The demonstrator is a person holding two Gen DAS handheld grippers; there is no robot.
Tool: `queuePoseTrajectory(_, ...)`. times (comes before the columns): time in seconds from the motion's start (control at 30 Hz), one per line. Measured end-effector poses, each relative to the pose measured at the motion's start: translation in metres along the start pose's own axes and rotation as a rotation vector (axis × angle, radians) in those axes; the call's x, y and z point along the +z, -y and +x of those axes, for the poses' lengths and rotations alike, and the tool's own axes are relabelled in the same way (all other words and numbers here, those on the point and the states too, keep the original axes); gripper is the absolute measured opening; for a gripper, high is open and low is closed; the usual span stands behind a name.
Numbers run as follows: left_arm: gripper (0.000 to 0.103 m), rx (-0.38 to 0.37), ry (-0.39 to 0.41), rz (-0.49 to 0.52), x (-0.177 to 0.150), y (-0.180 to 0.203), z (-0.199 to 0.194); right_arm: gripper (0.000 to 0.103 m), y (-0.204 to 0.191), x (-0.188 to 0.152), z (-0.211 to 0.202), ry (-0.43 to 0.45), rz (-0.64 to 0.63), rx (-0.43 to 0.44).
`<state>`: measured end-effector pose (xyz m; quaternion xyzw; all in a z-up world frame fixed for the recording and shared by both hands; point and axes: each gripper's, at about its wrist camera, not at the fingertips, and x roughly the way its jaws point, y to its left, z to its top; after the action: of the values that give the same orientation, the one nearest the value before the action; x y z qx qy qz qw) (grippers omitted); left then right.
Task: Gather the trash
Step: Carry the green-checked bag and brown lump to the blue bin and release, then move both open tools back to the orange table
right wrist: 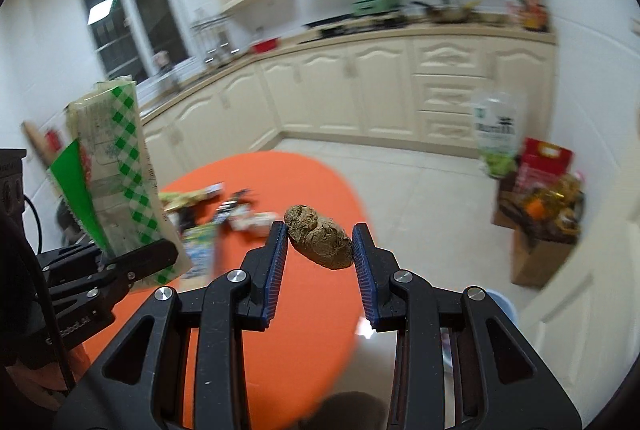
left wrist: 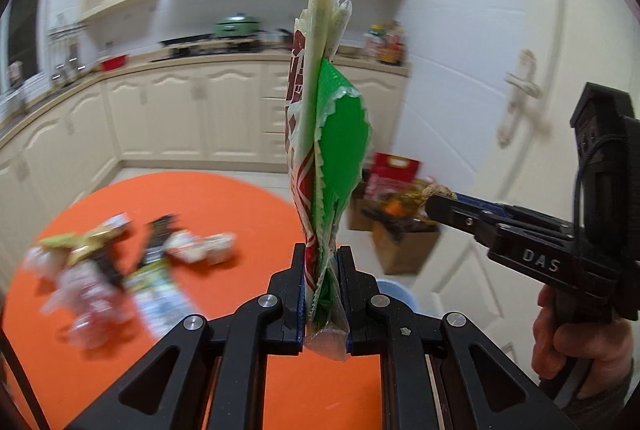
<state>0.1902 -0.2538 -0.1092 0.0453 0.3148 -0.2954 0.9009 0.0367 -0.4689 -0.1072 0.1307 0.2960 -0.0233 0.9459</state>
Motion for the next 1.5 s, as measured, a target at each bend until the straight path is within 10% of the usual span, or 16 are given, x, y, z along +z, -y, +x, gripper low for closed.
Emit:
queuePoseTrajectory(0.37, 0.01, -0.191, -0.214, 0.051, -0.009, 0.116, 0.132, 0.031, 0.174, -0.03, 0.012, -0.08, 0.245, -0.178)
queuePoseTrajectory(0.93, 0.014, -0.128, -0.547, 0.031, -0.022, 0.21, 0.33, 0.036, 0.323, -0.097, 0.145, -0.269, 0.512, -0.174)
queuePoseTrajectory(1.17, 0.084, -0.043, -0.517, 0.058, -0.001, 0.21, 0.34, 0.088, 0.348, -0.114, 0.151, -0.233, 0.639, -0.17)
queuePoseTrajectory(1.5, 0.101, 0.031, -0.383, 0.114, 0.014, 0.201, 0.275, 0.103, 0.323, -0.1, 0.114, -0.163, 0.668, -0.217)
